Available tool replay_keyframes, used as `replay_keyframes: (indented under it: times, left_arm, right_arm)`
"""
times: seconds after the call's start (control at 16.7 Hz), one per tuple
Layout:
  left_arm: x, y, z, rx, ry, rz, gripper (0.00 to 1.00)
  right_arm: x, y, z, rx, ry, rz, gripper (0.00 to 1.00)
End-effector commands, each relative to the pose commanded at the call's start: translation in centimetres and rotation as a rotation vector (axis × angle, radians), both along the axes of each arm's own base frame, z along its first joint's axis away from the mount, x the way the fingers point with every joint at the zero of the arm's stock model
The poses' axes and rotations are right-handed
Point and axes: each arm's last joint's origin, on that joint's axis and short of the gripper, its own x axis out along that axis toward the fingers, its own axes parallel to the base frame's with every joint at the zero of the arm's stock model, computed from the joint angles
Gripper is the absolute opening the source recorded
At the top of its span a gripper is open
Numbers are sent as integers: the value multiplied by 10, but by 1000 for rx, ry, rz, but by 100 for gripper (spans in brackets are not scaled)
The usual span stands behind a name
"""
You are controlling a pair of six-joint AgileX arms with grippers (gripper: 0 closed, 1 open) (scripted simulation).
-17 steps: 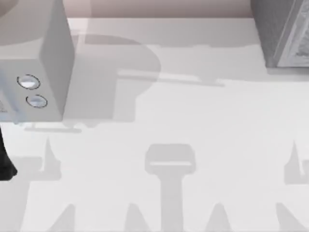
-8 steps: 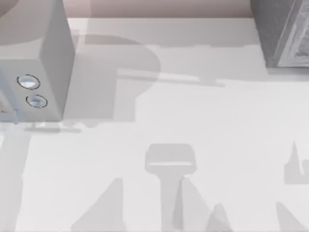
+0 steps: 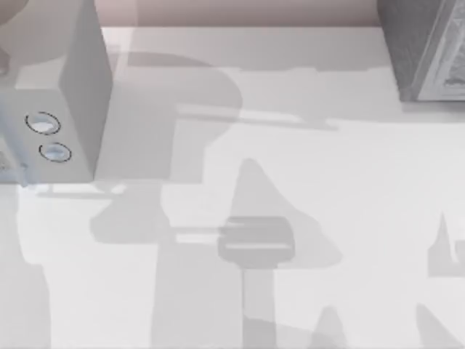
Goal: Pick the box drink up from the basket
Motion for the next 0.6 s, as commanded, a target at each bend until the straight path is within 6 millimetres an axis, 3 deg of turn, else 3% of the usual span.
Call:
replay_keyframes:
  times: [0.3,0.6]
  left_arm:
    - [57,42,-14,-2,8,-1,100]
    - [69,52,-20,-2,9,-1,100]
  right_arm:
    - [0,0,0,0,0,0,100]
    - [0,0,0,0,0,0,100]
